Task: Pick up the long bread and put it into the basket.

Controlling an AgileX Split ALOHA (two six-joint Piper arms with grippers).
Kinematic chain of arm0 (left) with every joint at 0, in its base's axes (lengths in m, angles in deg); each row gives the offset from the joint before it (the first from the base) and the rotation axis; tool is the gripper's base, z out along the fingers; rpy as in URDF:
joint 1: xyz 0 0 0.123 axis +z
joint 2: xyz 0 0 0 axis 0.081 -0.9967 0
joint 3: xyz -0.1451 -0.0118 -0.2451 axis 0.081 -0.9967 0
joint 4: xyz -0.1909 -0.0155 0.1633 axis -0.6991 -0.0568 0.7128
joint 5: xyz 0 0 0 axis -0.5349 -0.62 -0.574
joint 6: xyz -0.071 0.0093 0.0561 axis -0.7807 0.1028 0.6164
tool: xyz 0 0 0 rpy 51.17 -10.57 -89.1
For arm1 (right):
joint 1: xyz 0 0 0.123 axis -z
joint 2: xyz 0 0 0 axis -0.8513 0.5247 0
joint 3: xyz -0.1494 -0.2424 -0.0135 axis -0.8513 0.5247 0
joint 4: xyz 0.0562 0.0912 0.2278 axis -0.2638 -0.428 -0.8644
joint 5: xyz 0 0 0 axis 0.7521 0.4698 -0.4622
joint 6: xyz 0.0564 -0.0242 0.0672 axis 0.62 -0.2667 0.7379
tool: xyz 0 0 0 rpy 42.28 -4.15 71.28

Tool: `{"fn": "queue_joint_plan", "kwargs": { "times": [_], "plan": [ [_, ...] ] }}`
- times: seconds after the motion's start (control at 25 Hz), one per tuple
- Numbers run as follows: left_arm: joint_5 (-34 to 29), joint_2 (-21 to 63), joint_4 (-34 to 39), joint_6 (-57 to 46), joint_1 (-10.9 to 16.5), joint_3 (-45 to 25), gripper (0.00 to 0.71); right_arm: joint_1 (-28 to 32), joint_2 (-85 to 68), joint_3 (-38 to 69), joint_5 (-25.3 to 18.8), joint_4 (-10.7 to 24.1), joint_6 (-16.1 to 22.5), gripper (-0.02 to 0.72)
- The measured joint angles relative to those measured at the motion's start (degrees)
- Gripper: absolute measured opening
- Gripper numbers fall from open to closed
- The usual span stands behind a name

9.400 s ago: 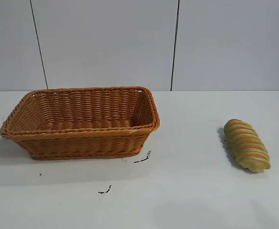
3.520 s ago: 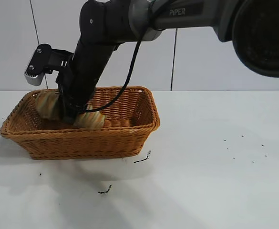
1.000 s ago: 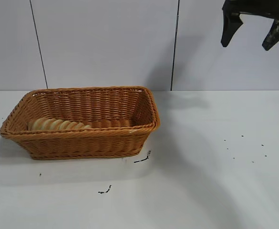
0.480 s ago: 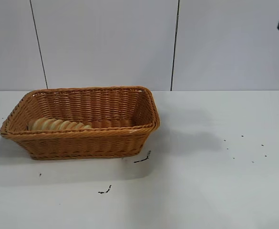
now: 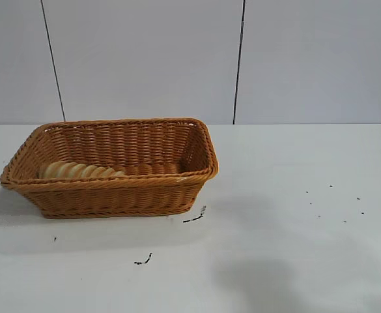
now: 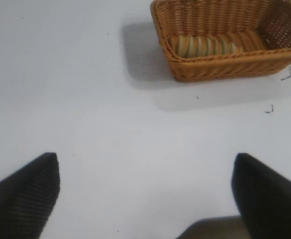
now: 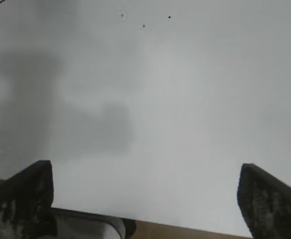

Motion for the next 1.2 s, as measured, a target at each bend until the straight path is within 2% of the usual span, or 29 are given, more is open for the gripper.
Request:
{"fn": "queue_joint_plan", "kwargs": {
  "times": [0.56, 1.2],
  "plan": [
    [0.0, 0.0, 0.0, 0.0, 0.0, 0.0, 0.692, 0.0, -18.14, 0.0, 0.03, -0.49, 0.12, 0.689],
    [0.0, 0.0, 0.0, 0.0, 0.0, 0.0, 0.692, 0.0, -19.13, 0.0, 0.03, -0.64, 0.16, 0.689]
  ]
}}
